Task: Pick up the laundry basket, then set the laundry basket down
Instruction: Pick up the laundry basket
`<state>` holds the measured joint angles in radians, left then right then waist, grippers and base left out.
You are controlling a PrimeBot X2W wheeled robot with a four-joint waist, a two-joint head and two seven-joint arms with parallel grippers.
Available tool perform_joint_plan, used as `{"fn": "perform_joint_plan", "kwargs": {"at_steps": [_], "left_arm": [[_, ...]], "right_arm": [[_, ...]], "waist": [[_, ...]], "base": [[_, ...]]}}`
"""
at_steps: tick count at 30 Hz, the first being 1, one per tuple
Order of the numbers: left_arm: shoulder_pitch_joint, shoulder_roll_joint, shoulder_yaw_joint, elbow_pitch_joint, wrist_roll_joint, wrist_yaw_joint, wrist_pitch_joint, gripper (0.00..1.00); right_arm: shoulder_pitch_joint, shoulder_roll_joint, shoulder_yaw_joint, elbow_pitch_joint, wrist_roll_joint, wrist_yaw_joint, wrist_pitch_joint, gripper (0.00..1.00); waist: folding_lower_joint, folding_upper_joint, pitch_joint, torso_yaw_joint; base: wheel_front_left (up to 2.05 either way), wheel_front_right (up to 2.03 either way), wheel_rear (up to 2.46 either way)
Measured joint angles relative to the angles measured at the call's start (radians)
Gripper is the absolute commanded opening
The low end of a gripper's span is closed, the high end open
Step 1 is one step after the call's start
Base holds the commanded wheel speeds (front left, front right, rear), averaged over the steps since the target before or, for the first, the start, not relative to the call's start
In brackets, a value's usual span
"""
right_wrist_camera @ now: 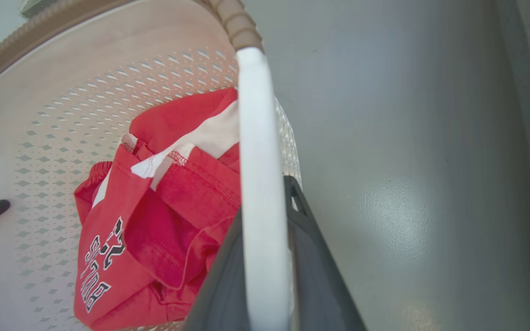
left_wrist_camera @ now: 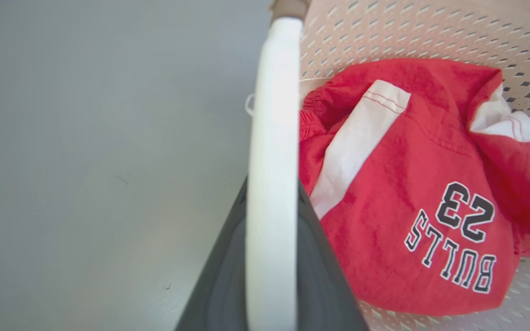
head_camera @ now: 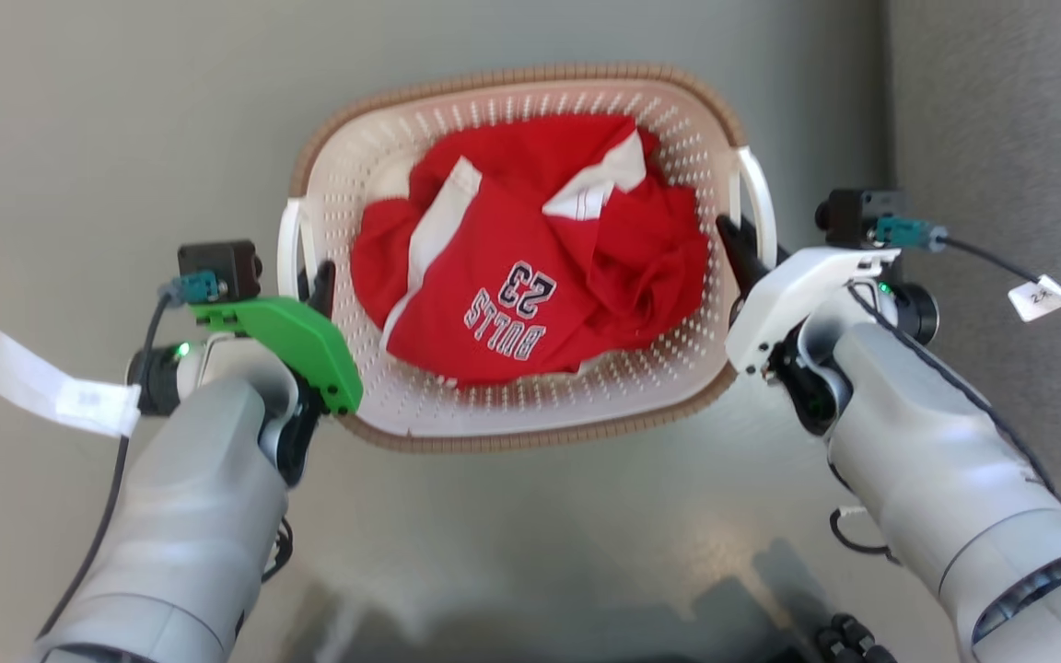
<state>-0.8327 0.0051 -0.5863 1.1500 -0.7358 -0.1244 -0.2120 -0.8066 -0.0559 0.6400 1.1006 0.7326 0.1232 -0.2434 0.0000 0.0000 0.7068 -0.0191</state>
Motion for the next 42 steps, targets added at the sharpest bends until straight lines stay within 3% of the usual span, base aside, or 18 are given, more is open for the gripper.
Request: {"fn": "perform_joint_plan", "kwargs": {"at_steps": [17, 42], "left_arm": [[0.137, -0.003, -0.044, 0.033, -0.06, -0.004, 0.037, 0.0], [0.339, -0.002, -0.127, 0.032, -0.168, -0.005, 0.203, 0.0]], "right_arm": [[0.121, 0.017, 0.062, 0.034, 0.076, 0.0, 0.105, 0.0], [0.306, 0.018, 0.142, 0.051, 0.183, 0.0, 0.33, 0.0]], "waist": [[0.0, 0.0, -0.241, -0.029], [-0.0001, 0.0, -0.6, -0.05]], "base": [[0.0, 0.0, 0.0], [0.0, 0.0, 0.0]]}}
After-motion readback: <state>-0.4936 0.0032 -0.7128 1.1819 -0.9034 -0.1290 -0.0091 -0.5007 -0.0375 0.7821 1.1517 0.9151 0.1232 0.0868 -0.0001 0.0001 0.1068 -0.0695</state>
